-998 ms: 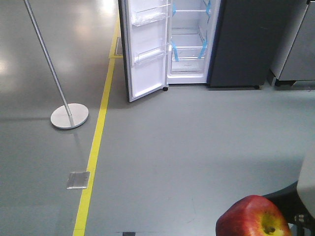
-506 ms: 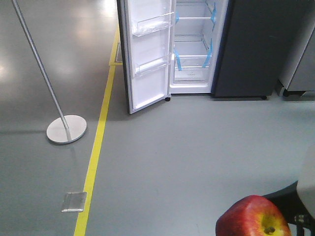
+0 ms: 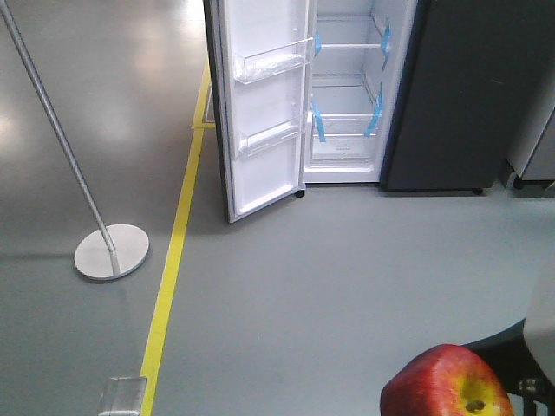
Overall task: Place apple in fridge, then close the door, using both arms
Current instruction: 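Drive the base toward the open white refrigerator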
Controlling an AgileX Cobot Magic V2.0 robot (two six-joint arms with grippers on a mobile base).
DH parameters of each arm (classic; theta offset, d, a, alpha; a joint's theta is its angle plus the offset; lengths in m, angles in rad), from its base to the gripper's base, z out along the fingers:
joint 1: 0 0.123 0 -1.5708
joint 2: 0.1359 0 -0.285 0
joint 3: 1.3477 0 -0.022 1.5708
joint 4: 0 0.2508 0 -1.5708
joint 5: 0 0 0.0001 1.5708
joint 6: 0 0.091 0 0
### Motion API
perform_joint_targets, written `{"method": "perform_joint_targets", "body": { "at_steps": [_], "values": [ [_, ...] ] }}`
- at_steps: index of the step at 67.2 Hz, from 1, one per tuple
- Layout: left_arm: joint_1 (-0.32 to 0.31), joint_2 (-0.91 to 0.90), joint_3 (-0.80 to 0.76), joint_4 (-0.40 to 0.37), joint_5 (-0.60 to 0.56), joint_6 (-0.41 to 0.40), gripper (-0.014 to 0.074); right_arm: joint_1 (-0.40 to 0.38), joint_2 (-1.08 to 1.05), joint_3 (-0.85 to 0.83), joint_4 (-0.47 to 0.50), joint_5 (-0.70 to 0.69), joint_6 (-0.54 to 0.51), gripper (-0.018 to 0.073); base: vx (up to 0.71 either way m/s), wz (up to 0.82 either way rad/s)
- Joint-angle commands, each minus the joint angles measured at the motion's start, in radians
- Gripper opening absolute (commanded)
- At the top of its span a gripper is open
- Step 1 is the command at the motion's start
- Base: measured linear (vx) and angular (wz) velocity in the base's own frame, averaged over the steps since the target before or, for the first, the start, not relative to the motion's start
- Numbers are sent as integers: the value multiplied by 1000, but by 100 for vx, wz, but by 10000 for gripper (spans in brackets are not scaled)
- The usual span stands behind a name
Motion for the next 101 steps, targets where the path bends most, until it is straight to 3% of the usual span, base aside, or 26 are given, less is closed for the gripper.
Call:
{"method": "perform_joint_targets", "body": {
  "at_steps": [1,101],
  "values": [
    [0,-14,-15,-1,-69,-11,-6,1,-5,-28,9,-60,-9,115,24,0],
    [0,-14,-15,-1,-69,-11,-6,1,-5,-28,9,-60,-9,115,20,1]
  ]
}}
